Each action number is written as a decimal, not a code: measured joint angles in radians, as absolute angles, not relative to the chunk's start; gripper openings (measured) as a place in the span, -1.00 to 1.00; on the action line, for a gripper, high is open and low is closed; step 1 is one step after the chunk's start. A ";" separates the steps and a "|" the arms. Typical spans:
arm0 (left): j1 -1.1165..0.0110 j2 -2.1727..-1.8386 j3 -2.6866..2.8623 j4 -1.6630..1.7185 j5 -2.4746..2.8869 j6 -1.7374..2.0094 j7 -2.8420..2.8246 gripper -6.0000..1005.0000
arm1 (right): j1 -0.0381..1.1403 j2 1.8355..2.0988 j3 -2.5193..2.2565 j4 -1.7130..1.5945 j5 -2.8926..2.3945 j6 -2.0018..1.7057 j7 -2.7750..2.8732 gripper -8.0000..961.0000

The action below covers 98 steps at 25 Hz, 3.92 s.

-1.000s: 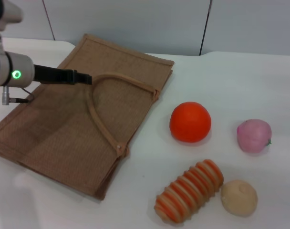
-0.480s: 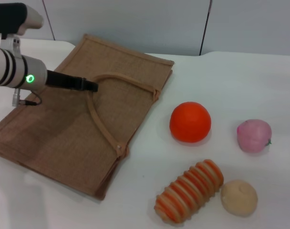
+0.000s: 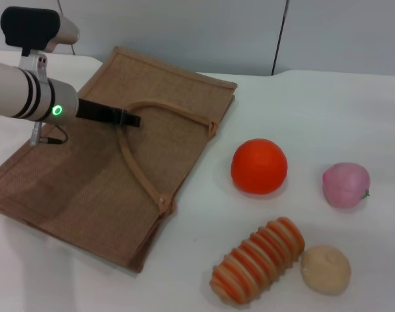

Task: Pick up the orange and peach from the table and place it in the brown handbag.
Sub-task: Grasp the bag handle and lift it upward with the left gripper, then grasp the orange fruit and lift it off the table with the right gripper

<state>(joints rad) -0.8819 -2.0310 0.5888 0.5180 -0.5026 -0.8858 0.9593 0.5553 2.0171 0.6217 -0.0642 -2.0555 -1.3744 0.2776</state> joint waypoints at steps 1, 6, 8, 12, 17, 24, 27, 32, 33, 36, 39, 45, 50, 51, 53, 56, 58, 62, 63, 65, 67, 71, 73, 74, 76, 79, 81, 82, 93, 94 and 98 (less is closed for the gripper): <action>-0.882 -2.031 0.589 0.517 -0.503 -0.882 0.960 0.20 | 0.555 2.017 0.621 -0.064 -2.055 -1.374 0.278 0.59; -0.888 -2.031 0.609 0.502 -0.502 -0.873 0.962 0.20 | 0.555 2.017 0.622 -0.062 -2.056 -1.374 0.278 0.59; -0.892 -2.030 0.632 0.486 -0.502 -0.862 0.961 0.18 | 0.555 2.017 0.624 -0.062 -2.055 -1.374 0.278 0.59; -0.895 -2.029 0.652 0.477 -0.502 -0.846 0.956 0.15 | 0.555 2.017 0.623 -0.063 -2.054 -1.374 0.278 0.59; -0.895 -2.029 0.652 0.477 -0.502 -0.845 0.953 -0.10 | 0.555 2.017 0.622 -0.063 -2.054 -1.374 0.278 0.59; -0.882 -2.029 0.641 0.485 -0.525 -0.846 0.941 -0.53 | 0.551 2.017 0.622 -0.067 -2.054 -1.374 0.278 0.59; -0.879 -2.029 0.641 0.486 -0.526 -0.841 0.941 -0.64 | 0.551 2.017 0.621 -0.068 -2.054 -1.374 0.278 0.59; -0.870 -2.032 0.642 0.487 -0.578 -0.824 0.970 -0.75 | 0.551 2.017 0.621 -0.066 -2.057 -1.375 0.278 0.59; -0.864 -2.032 0.641 0.487 -0.610 -0.823 0.990 -0.75 | 0.551 2.017 0.621 -0.066 -2.058 -1.375 0.278 0.59; -0.838 -2.030 0.641 0.488 -0.761 -0.834 1.091 -0.75 | 0.553 2.017 0.608 -0.065 -2.060 -1.375 0.278 0.59; -0.803 -2.029 0.641 0.485 -0.926 -0.868 1.216 -0.75 | 0.556 2.016 0.562 -0.066 -2.061 -1.375 0.299 0.59; -0.739 -2.029 0.641 0.479 -1.199 -0.964 1.415 -0.75 | 0.573 2.004 0.413 -0.072 -2.062 -1.375 0.362 0.59; -0.688 -2.031 0.641 0.470 -1.413 -1.065 1.570 -0.75 | 0.620 1.999 0.215 -0.114 -2.062 -1.374 0.450 0.60; -0.682 -2.030 0.641 0.462 -1.448 -1.087 1.599 -0.75 | 0.631 1.999 0.167 -0.128 -2.062 -1.374 0.480 0.60; -0.675 -2.029 0.641 0.439 -1.505 -1.132 1.652 -0.75 | 0.652 1.999 0.086 -0.150 -2.062 -1.374 0.537 0.60; -0.671 -2.028 0.641 0.419 -1.554 -1.189 1.709 -0.75 | 0.685 1.999 -0.040 -0.168 -2.063 -1.368 0.605 0.60; -0.670 -2.029 0.640 0.417 -1.566 -1.217 1.726 -0.75 | 0.707 1.999 -0.119 -0.172 -2.063 -1.357 0.639 0.60; -0.674 -2.030 0.640 0.415 -1.586 -1.283 1.735 -0.75 | 0.749 1.996 -0.276 -0.185 -2.067 -1.322 0.727 0.60; -0.674 -2.029 0.640 0.415 -1.592 -1.294 1.736 -0.75 | 0.759 1.996 -0.323 -0.190 -2.071 -1.310 0.753 0.60; -0.672 -2.029 0.640 0.415 -1.606 -1.325 1.736 -0.75 | 0.771 1.996 -0.393 -0.195 -2.076 -1.283 0.797 0.60; -0.669 -2.028 0.639 0.415 -1.619 -1.356 1.736 -0.75 | 0.782 1.996 -0.448 -0.198 -2.077 -1.261 0.837 0.60; -0.663 -2.026 0.613 0.419 -1.638 -1.444 1.737 -0.75 | 0.802 1.996 -0.541 -0.206 -2.077 -1.235 0.914 0.60; -0.661 -2.025 0.594 0.420 -1.638 -1.488 1.737 -0.75 | 0.809 1.996 -0.579 -0.214 -2.077 -1.218 0.947 0.60; -0.659 -2.025 0.589 0.423 -1.639 -1.518 1.737 -0.75 | 0.815 1.997 -0.611 -0.219 -2.077 -1.196 0.978 0.60; -0.659 -2.025 0.589 0.423 -1.640 -1.528 1.737 -0.75 | 0.818 1.999 -0.623 -0.220 -2.077 -1.186 0.990 0.60; -0.658 -2.024 0.588 0.423 -1.641 -1.543 1.737 -0.75 | 0.825 2.003 -0.640 -0.221 -2.084 -1.166 1.010 0.59; -0.658 -2.024 0.587 0.423 -1.642 -1.549 1.737 -0.75 | 0.837 2.007 -0.641 -0.221 -2.107 -1.136 1.034 0.59; -0.658 -2.024 0.584 0.423 -1.642 -1.551 1.737 -0.75 | 0.837 2.007 -0.641 -0.221 -2.107 -1.136 1.034 0.59; -0.654 -2.023 0.574 0.419 -1.643 -1.546 1.739 -0.75 | 0.857 2.014 -0.650 -0.212 -2.150 -1.085 1.075 0.52; -0.653 -2.023 0.574 0.418 -1.643 -1.545 1.739 -0.75 | 0.857 2.014 -0.658 -0.212 -2.151 -1.085 1.083 0.51; -0.653 -2.023 0.574 0.417 -1.643 -1.544 1.739 -0.75 | 0.858 2.014 -0.693 -0.221 -2.152 -1.085 1.114 0.38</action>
